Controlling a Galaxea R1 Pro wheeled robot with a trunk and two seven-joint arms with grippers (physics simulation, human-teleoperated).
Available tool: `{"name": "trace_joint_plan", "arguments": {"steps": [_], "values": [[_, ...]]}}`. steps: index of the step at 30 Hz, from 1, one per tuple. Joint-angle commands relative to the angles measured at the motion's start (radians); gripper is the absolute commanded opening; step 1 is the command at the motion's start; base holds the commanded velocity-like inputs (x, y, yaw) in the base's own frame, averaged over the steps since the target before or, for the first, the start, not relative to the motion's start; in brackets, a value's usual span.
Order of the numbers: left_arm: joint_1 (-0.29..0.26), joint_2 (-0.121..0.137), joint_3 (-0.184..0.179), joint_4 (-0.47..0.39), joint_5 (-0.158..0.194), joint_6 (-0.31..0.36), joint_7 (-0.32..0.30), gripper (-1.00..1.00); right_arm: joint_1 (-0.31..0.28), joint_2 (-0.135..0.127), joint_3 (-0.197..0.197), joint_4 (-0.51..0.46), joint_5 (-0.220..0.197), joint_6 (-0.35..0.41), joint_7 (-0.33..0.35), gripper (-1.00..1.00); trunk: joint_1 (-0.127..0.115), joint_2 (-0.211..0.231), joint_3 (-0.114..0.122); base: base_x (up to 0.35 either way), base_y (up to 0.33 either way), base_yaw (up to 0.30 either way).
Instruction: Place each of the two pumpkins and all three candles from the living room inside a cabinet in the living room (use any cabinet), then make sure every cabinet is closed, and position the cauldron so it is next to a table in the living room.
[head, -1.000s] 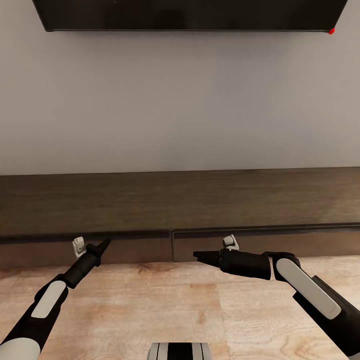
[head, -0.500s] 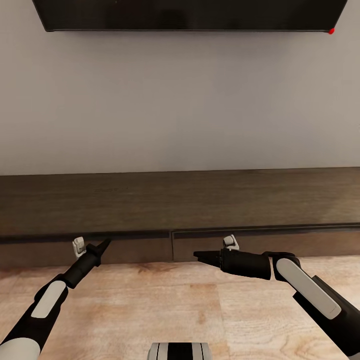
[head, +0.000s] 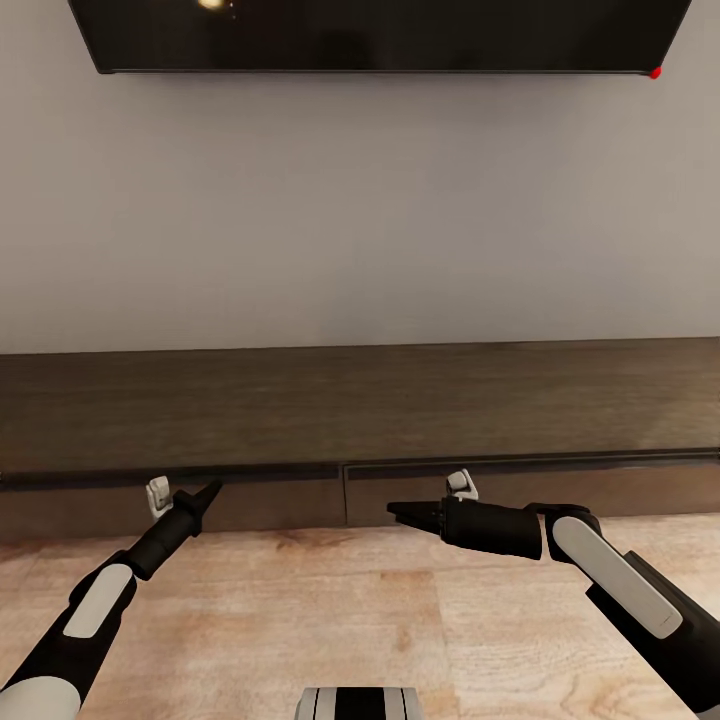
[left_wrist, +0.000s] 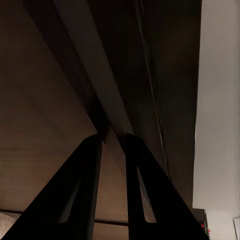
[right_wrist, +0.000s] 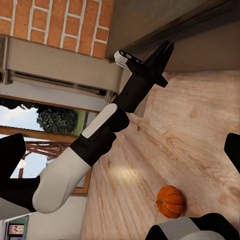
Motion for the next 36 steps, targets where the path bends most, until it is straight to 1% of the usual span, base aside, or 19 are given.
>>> {"name": "trace_joint_plan", "arguments": {"steps": [1, 18, 21, 36], "values": [[-0.001, 0.0, 0.002, -0.019, 0.026, 0.016, -0.003, -1.0, -0.001, -0.001, 0.001, 0.0, 0.001, 0.001, 0.004, 1.0, 0.0, 0.0, -0.001, 0.0, 0.0, 0.0], [-0.001, 0.0, 0.004, -0.019, 0.026, 0.016, -0.003, -1.0, -0.001, -0.001, 0.001, 0.0, 0.001, 0.001, 0.004, 1.0, 0.0, 0.0, -0.001, 0.0, 0.0, 0.0], [-0.001, -0.001, 0.004, -0.019, 0.026, 0.016, -0.003, -1.0, -0.001, -0.001, 0.001, 0.001, 0.001, 0.001, 0.004, 1.0, 0.001, -0.001, -0.012, 0.0, 0.0, 0.0], [-0.001, -0.002, 0.005, -0.019, 0.026, 0.016, -0.004, -1.0, -0.001, -0.001, 0.001, 0.0, 0.001, 0.001, 0.004, 1.0, 0.001, -0.001, -0.012, 0.0, 0.0, 0.0]]}}
